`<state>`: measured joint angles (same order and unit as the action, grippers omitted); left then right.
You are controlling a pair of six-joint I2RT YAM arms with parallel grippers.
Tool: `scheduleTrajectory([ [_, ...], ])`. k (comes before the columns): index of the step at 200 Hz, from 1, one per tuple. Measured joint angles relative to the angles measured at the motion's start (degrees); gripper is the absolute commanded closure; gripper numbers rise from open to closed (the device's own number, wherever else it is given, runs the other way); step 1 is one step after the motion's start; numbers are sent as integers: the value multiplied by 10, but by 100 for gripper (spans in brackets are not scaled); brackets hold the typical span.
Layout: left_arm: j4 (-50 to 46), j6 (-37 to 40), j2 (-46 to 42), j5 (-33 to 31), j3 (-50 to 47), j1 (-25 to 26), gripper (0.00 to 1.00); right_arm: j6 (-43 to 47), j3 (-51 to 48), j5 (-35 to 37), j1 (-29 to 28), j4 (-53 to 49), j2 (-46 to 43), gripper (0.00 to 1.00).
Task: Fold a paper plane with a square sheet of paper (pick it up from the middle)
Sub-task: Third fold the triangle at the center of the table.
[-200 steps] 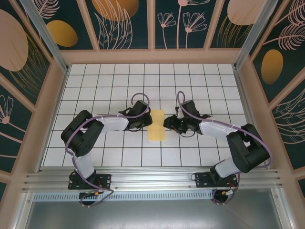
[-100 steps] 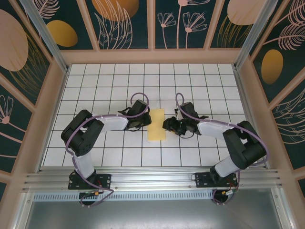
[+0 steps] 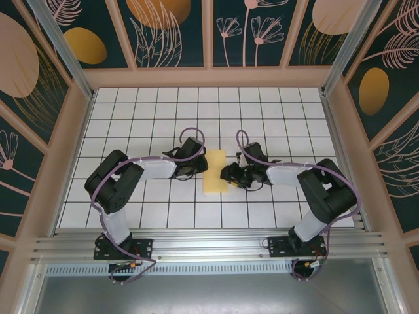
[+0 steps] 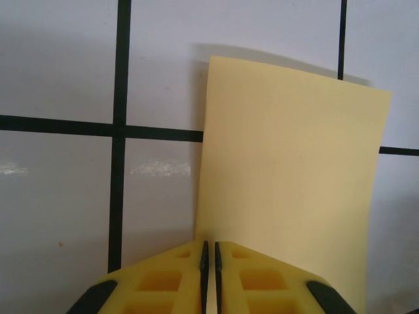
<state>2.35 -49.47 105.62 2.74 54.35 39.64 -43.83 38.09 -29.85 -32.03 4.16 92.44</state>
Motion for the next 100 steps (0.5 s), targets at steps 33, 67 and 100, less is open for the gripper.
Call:
scheduleTrajectory([
  [33,0,3,0,0,0,0,85,-7,0,-10,0,19,1,53],
  [67,0,5,0,1,0,0,84,-17,1,-19,1,41,2,53],
  [100,0,11,0,3,0,0,83,-15,20,-31,6,47,25,54],
])
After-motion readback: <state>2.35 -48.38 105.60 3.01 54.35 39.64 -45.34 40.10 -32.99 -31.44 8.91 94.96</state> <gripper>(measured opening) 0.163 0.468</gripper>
